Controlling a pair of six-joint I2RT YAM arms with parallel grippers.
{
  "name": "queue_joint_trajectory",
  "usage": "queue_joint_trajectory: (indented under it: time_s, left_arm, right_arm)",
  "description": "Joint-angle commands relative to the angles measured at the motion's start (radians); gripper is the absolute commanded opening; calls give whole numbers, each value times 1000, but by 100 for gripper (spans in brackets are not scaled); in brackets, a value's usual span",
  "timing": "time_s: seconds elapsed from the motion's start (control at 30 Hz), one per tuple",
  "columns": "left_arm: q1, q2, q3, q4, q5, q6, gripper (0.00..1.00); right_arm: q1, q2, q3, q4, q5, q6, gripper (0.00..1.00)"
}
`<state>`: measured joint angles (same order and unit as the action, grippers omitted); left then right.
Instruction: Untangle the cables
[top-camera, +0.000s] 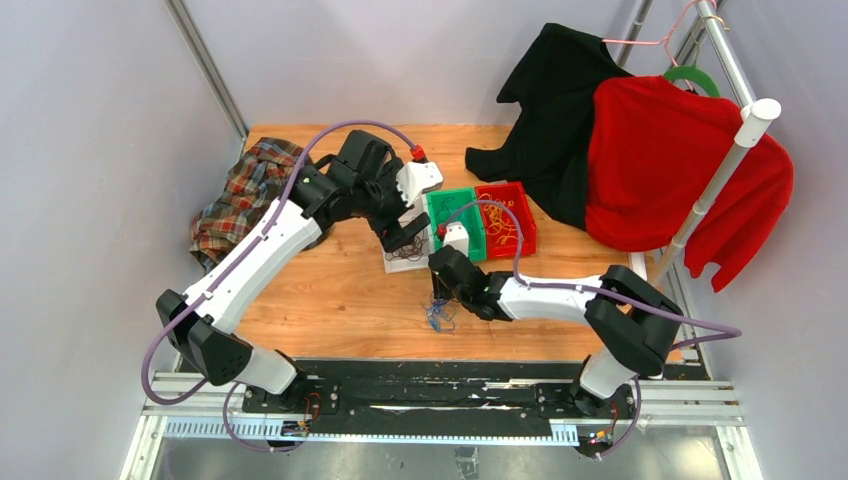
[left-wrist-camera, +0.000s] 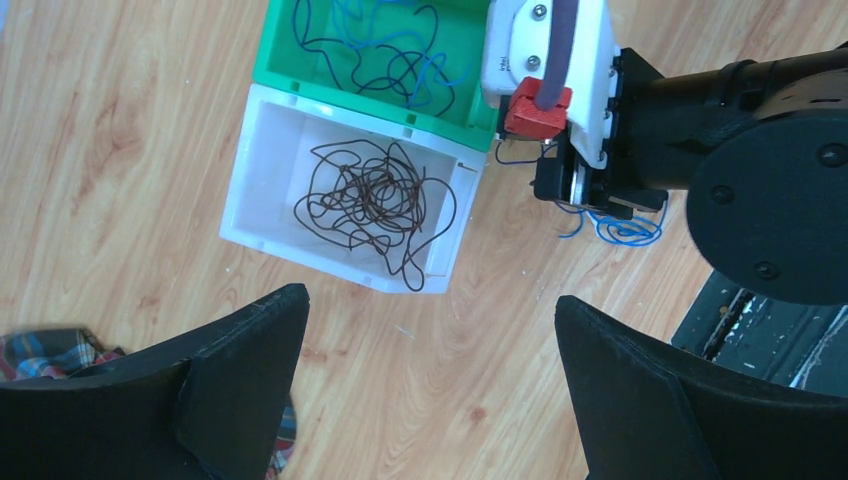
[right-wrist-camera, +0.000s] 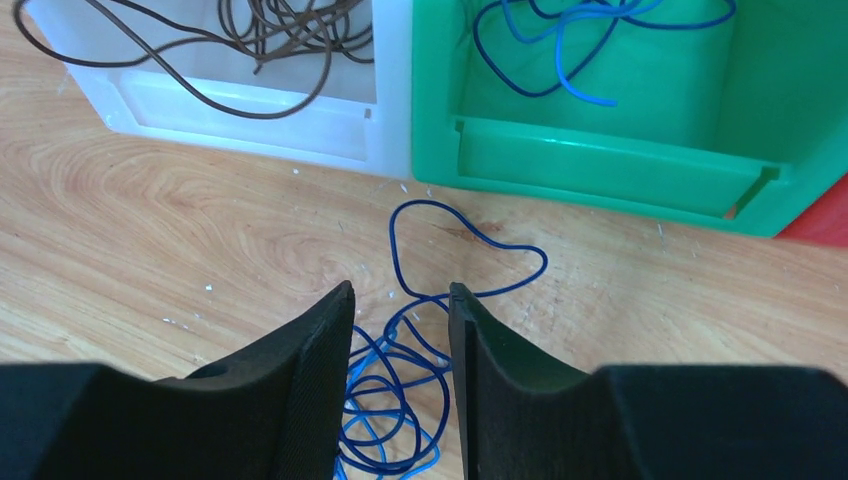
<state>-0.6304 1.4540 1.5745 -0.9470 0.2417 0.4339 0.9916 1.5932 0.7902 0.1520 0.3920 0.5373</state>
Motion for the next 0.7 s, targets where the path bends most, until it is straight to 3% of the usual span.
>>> queue_joint_trajectory:
  time_s: [0.0, 0.1, 0.23, 0.43, 0.57, 0.67]
  left_arm:
    - [3, -32, 9, 0, 52, -12, 98]
    - [3, -39, 6, 1, 82, -23, 98]
    - [3, -44, 7, 0, 90, -26, 98]
    - [3, -62, -10, 1, 79, -8, 98]
    - [3, -75, -25, -9, 106, 19, 100]
    - [3, -82, -33, -21, 176, 54, 96]
  right_arm:
    - [-9, -6, 44, -149, 42, 39, 41]
    - [-3, -11, 54, -200, 64, 55, 51]
    - [4, 40, 73, -219, 65, 65, 53]
    - [-2, 19, 28, -78, -16, 47, 33]
    - [-14, -100, -40, 76, -53, -32, 9]
    - [-14, -230, -103, 186, -128, -111, 2]
